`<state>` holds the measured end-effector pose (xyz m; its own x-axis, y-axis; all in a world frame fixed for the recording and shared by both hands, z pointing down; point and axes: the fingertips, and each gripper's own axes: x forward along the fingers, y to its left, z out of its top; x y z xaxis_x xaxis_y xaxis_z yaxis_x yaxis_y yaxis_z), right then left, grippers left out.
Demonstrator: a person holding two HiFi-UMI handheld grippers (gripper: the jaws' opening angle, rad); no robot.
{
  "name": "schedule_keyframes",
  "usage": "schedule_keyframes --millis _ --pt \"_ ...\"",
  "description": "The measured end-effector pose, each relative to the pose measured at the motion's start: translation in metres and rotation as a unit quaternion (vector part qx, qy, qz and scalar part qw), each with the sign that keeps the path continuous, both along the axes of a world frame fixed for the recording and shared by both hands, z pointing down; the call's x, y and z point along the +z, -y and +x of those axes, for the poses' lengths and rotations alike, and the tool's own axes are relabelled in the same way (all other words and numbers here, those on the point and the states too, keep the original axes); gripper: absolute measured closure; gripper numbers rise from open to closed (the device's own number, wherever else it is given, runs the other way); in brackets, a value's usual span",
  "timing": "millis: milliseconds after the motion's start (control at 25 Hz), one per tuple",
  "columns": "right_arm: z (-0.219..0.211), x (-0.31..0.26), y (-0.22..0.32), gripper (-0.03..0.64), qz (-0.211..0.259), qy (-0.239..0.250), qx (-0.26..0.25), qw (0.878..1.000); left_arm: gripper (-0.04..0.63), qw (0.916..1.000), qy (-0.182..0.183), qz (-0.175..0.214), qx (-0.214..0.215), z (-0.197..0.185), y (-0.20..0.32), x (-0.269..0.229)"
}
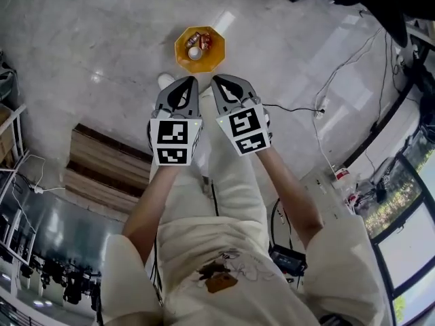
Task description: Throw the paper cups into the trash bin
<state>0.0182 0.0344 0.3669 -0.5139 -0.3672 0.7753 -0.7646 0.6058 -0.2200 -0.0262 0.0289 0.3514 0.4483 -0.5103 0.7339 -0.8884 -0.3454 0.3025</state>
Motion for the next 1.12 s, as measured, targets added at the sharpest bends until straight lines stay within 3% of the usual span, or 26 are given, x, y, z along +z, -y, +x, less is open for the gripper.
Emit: schedule_keyframes --millis 240,440,840,1120 --pt "0.006 -0.081 -0.010 0.609 -0.009 0.024 0.016 1.000 0.589 0.9993 -0.015 0.032 -0.015 -0.004 -0.010 -0.093" --pt "0.007 -0.157 -0.009 0.609 0.032 0.027 0.010 0.999 0.590 0.9979 -0.021 0.060 -0.017 -0.008 -0.026 -0.166" --pt "-0.014 -0.303 -0.045 0.609 0.084 0.083 0.004 0.993 0.589 0.9893 -0.039 0.139 0.024 -0.016 -0.060 -0.306" --pt "-0.012 -0.358 -0.078 0.609 0.117 0.093 -0.029 0.988 0.589 0.9804 -0.052 0.180 0.061 -0.007 -0.089 -0.359"
